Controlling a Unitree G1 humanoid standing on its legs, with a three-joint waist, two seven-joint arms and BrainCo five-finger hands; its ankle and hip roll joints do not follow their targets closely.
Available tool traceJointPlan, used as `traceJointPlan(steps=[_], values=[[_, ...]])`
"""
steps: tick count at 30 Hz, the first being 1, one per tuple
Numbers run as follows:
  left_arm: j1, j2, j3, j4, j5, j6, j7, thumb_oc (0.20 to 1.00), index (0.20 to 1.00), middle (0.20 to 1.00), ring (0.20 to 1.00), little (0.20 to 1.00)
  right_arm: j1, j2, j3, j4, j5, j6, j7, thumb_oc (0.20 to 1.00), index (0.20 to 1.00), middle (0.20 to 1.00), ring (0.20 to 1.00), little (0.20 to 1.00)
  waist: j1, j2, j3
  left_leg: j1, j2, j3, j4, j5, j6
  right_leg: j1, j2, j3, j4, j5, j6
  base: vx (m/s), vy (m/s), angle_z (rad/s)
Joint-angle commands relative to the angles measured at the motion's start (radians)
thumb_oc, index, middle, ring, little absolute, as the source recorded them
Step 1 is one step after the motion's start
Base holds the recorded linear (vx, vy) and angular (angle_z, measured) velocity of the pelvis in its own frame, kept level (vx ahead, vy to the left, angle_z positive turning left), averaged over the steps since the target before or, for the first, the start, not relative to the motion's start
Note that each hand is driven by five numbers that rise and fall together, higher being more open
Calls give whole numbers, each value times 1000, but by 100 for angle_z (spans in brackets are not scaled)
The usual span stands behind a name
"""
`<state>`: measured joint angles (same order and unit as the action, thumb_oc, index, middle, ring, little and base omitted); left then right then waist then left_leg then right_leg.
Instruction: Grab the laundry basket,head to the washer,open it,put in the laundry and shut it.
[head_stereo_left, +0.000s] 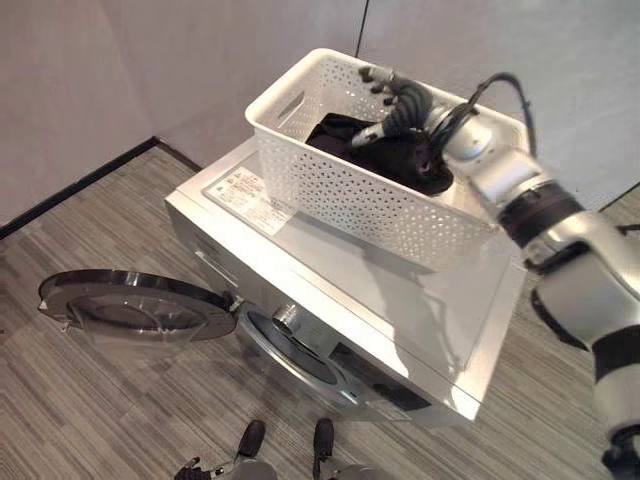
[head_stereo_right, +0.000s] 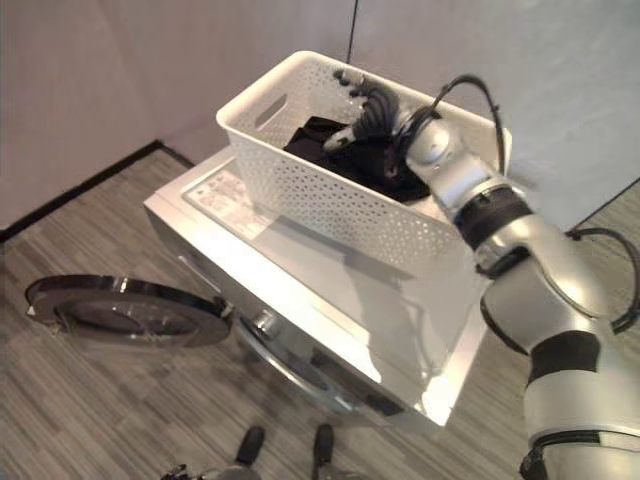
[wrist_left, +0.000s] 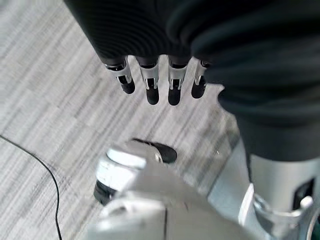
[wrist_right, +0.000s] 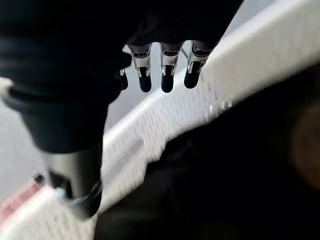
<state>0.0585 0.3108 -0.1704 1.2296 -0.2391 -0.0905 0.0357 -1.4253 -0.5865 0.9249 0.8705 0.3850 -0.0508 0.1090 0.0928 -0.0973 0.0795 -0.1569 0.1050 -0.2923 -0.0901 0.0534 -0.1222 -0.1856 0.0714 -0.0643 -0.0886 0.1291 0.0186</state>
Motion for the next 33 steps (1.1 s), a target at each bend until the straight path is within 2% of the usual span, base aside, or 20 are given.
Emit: traceJointPlan(steps=[1, 5, 7, 14, 21, 33], values=[[-45, 52, -17, 50, -49, -2, 8, 1000, 1000, 1000, 1000, 1000, -140, -39, -2, 84, -35, 4, -7, 1000, 1000, 1000, 1000, 1000, 4, -46, 6, 149, 27, 48, 12, -61, 37, -54, -86, 4, 95, -124, 67, 40, 12, 4], [-28, 46, 5, 51, -75, 1, -8, 1000, 1000, 1000, 1000, 1000, -133, -69, 49, 112, -131, 20, 27, 1000, 1000, 1000, 1000, 1000, 7, -53, 8, 152, 28, 33, 10, -62, 38, -47, -85, 2, 100, -129, 64, 34, -1, 5], [-29, 46, 5, 38, -92, -6, -11, 1000, 1000, 1000, 1000, 1000, -135, -87, 49, 113, -129, 18, 24, 1000, 1000, 1000, 1000, 1000, 8, -52, 12, 151, 27, 28, 9, -62, 38, -48, -86, 1, 102, -129, 63, 9, -5, 11], [-30, 36, 47, -23, -237, -22, -38, 1000, 1000, 1000, 1000, 1000, -201, -180, 90, 191, -197, 27, 24, 1000, 1000, 1000, 1000, 1000, 8, -55, 21, 139, 23, 17, 5, -56, 36, -52, -89, 0, 95, -126, 63, -1, 0, 6], [-43, 29, 65, -49, -302, -25, -49, 1000, 1000, 1000, 1000, 1000, -184, -166, 65, 274, -234, 39, 33, 1000, 1000, 1000, 1000, 1000, 18, -53, 29, 141, 21, 6, 7, -58, 39, -57, -86, 5, 103, -129, 61, 0, 0, 0], [-44, 30, 51, -67, -335, -37, -57, 1000, 1000, 1000, 1000, 1000, -170, -151, 65, 260, -194, 34, 41, 1000, 1000, 1000, 1000, 1000, 38, -35, 72, 85, 22, 6, 11, -35, 38, -105, -83, 8, 101, -123, 60, -15, -3, 0]])
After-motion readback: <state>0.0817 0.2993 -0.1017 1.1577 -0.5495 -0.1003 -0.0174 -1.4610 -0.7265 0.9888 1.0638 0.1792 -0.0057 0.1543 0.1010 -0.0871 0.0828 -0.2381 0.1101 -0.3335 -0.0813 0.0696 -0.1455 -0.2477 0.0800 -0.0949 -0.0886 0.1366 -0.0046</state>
